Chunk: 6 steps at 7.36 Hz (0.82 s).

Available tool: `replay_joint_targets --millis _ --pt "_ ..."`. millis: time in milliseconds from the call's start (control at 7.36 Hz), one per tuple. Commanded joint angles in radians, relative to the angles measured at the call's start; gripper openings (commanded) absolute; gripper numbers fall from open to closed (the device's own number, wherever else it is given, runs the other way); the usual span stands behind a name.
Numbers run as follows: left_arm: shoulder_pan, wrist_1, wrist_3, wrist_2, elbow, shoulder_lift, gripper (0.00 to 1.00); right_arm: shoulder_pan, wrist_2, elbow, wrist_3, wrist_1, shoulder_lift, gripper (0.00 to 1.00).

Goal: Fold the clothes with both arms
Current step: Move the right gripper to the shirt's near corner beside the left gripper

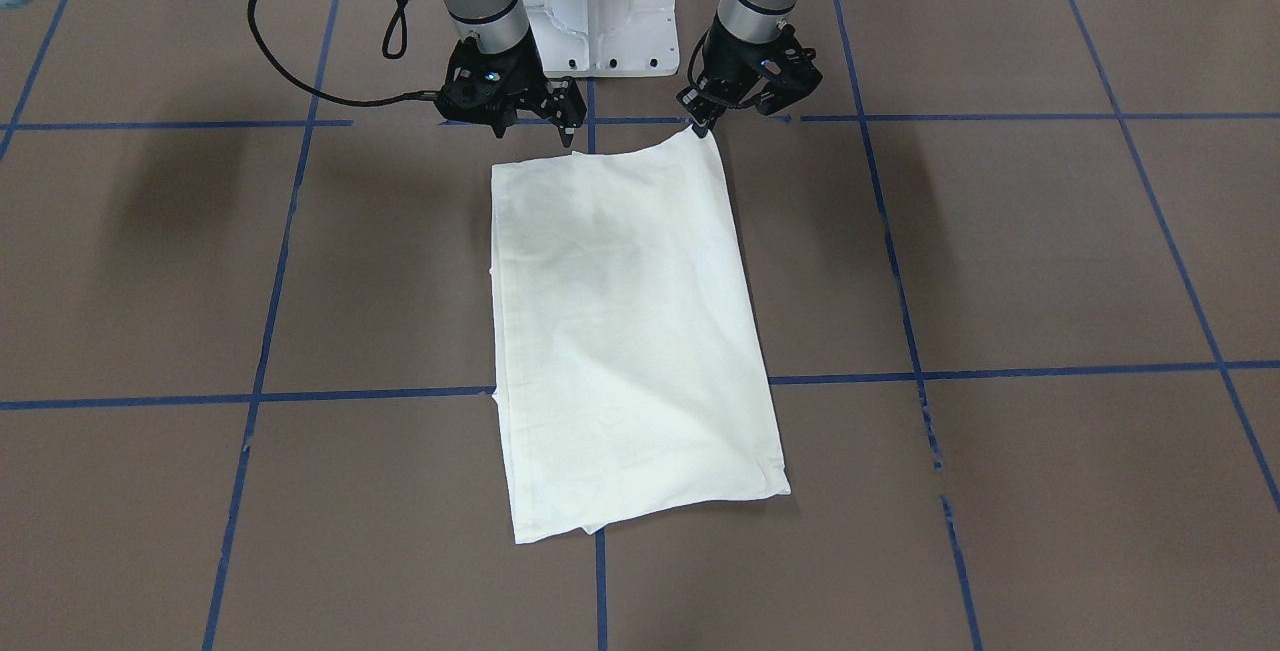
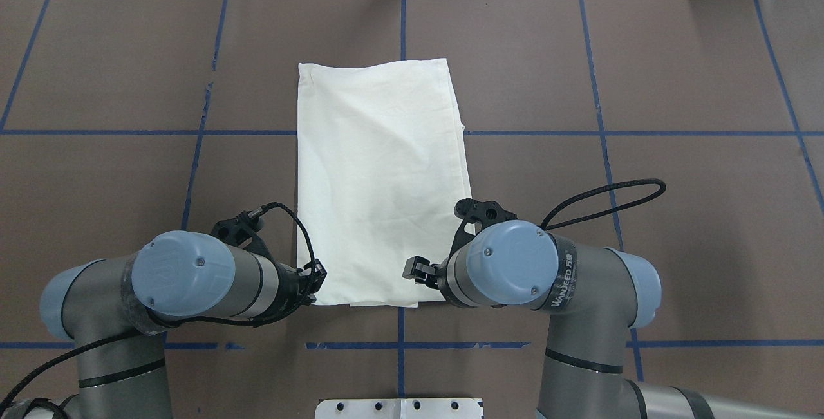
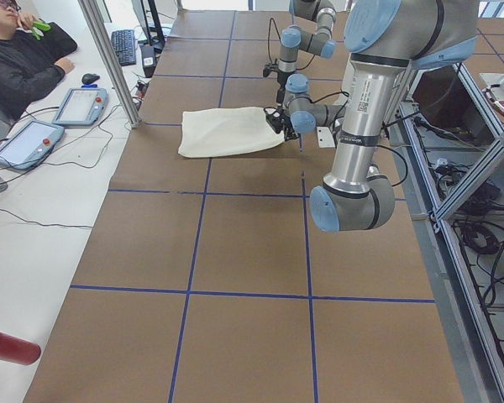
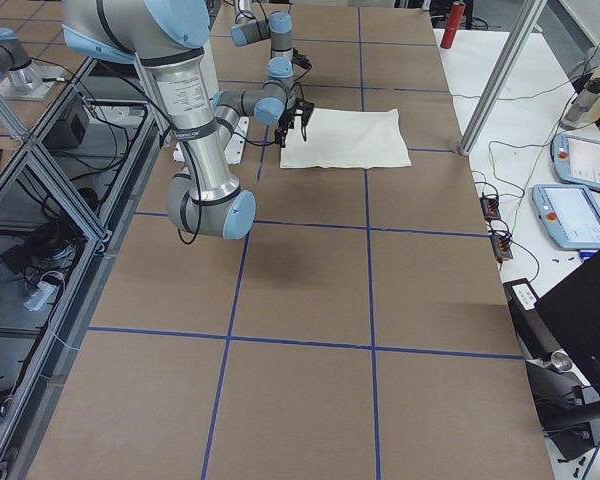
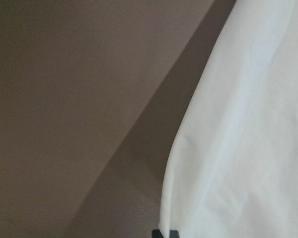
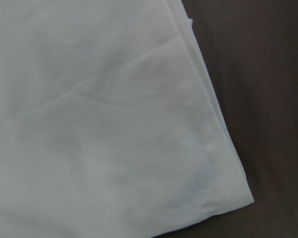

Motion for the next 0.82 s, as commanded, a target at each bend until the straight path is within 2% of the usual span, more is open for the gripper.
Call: replay_joint_targets --millis 0,680 --pt "0.003 -0.006 0.0 0.0 0.012 0.0 0.0 -0.019 -0.056 -0.097 0.029 0.005 0.012 1.0" --pt "0.008 -0.011 0.002 0.0 0.012 0.001 0.0 0.0 -0.054 -0.118 0.034 0.003 0.021 1.0"
